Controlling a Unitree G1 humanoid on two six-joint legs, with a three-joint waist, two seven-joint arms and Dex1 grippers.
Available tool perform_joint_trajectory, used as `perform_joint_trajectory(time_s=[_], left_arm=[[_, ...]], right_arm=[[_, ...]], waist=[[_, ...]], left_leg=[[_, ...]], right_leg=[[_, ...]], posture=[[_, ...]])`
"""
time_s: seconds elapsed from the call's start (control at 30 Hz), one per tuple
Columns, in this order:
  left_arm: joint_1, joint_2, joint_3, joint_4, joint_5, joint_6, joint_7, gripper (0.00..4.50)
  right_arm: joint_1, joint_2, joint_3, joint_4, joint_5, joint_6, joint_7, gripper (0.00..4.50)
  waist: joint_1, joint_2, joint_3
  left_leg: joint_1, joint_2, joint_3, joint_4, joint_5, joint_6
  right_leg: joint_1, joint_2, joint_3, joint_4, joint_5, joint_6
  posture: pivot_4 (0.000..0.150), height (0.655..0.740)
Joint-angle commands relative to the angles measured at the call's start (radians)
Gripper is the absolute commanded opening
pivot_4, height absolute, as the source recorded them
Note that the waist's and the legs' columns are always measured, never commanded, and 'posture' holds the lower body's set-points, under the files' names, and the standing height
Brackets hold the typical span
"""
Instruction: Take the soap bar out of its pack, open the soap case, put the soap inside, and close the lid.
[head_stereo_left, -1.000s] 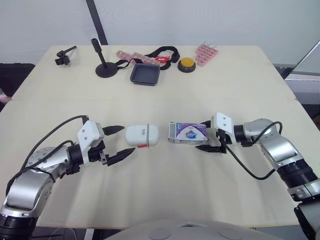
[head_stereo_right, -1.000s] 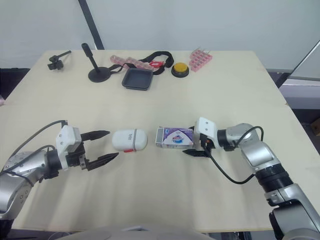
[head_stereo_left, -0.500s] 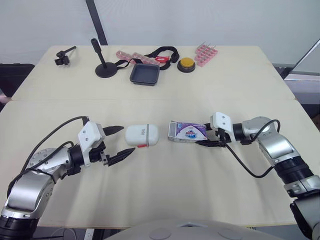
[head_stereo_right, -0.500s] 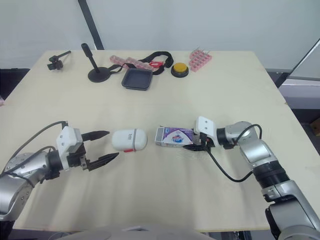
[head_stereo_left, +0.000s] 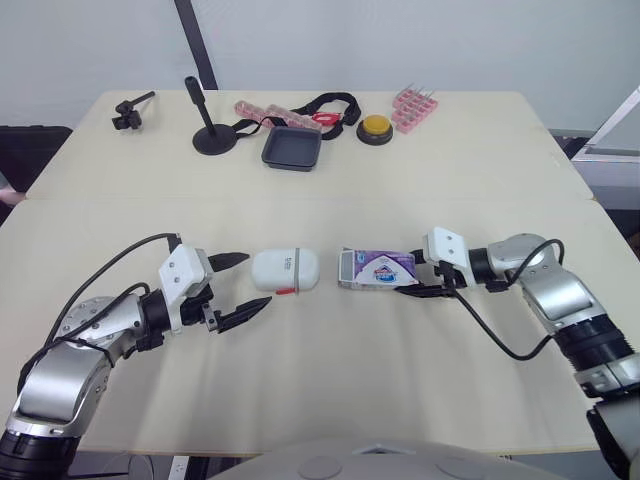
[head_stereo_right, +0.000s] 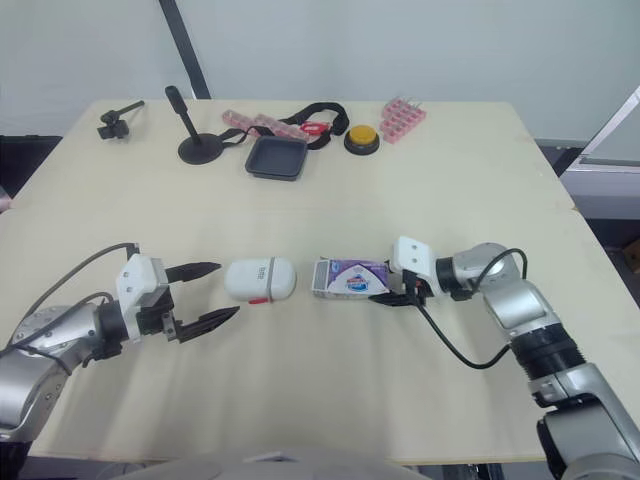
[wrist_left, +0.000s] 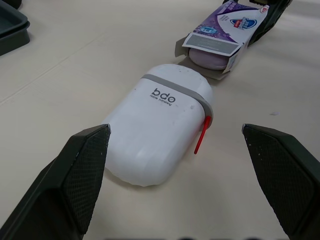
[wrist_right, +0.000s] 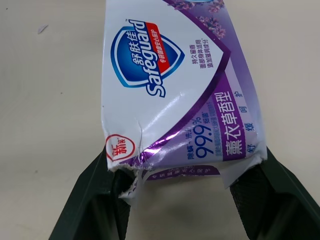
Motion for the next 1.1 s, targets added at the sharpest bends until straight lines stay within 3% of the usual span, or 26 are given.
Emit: perform_joint_trajectory(time_s=[0.03, 0.37, 0.6, 0.73, 0.9, 1.1], left_arm=[[-0.002, 0.006, 0.013, -0.017, 0.0, -0.02, -0.001, 4.5], [-0.017, -0.004, -0.008, 0.002, 0.006, -0.027, -0.001, 4.5], [-0.039, -0.009, -0.028, 0.025, 0.014, -0.035, -0.007, 4.5], [-0.038, -0.008, -0.023, 0.029, 0.009, -0.038, -0.01, 4.5], [-0.047, -0.011, -0.035, 0.042, 0.022, -0.047, -0.012, 4.5], [-0.04, -0.014, -0.038, 0.043, 0.024, -0.051, -0.01, 4.5]], right_arm=[[0.016, -0.068, -0.086, -0.109, 0.047, 0.034, 0.013, 2.68], [0.098, -0.203, -0.129, -0.257, 0.031, 0.058, 0.01, 2.68], [0.085, -0.234, -0.075, -0.252, -0.054, 0.036, -0.011, 2.68], [0.087, -0.242, -0.122, -0.273, 0.007, 0.088, 0.008, 2.68], [0.055, -0.248, -0.065, -0.224, -0.098, 0.059, -0.024, 2.68], [0.065, -0.238, -0.1, -0.24, -0.034, 0.108, -0.005, 2.68]], waist=[[-0.001, 0.0, 0.0], [-0.003, 0.0, 0.0], [-0.003, 0.0, 0.0], [-0.003, 0.0, 0.0], [-0.004, 0.0, 0.0], [-0.002, 0.0, 0.0]], left_leg=[[0.0, 0.0, 0.0, 0.0, 0.0, 0.0], [0.0, 0.0, 0.0, 0.0, -0.002, 0.003], [0.0, 0.0, 0.0, 0.0, -0.002, 0.004], [0.0, 0.0, 0.0, 0.0, -0.002, 0.004], [0.0, 0.0, 0.0, 0.0, -0.002, 0.004], [0.0, 0.0, 0.0, 0.0, -0.002, 0.004]], right_leg=[[0.0, 0.0, 0.0, 0.0, 0.0, 0.0], [0.0, 0.0, 0.0, 0.0, 0.0, 0.0], [0.0, 0.0, 0.0, 0.0, 0.0, 0.0], [0.0, 0.0, 0.0, 0.0, 0.0, 0.0], [0.0, 0.0, 0.0, 0.0, 0.0, 0.0], [0.0, 0.0, 0.0, 0.0, 0.0, -0.001]], posture=[[0.15, 0.74], [0.15, 0.74], [0.15, 0.74], [0.15, 0.74], [0.15, 0.74], [0.15, 0.74]])
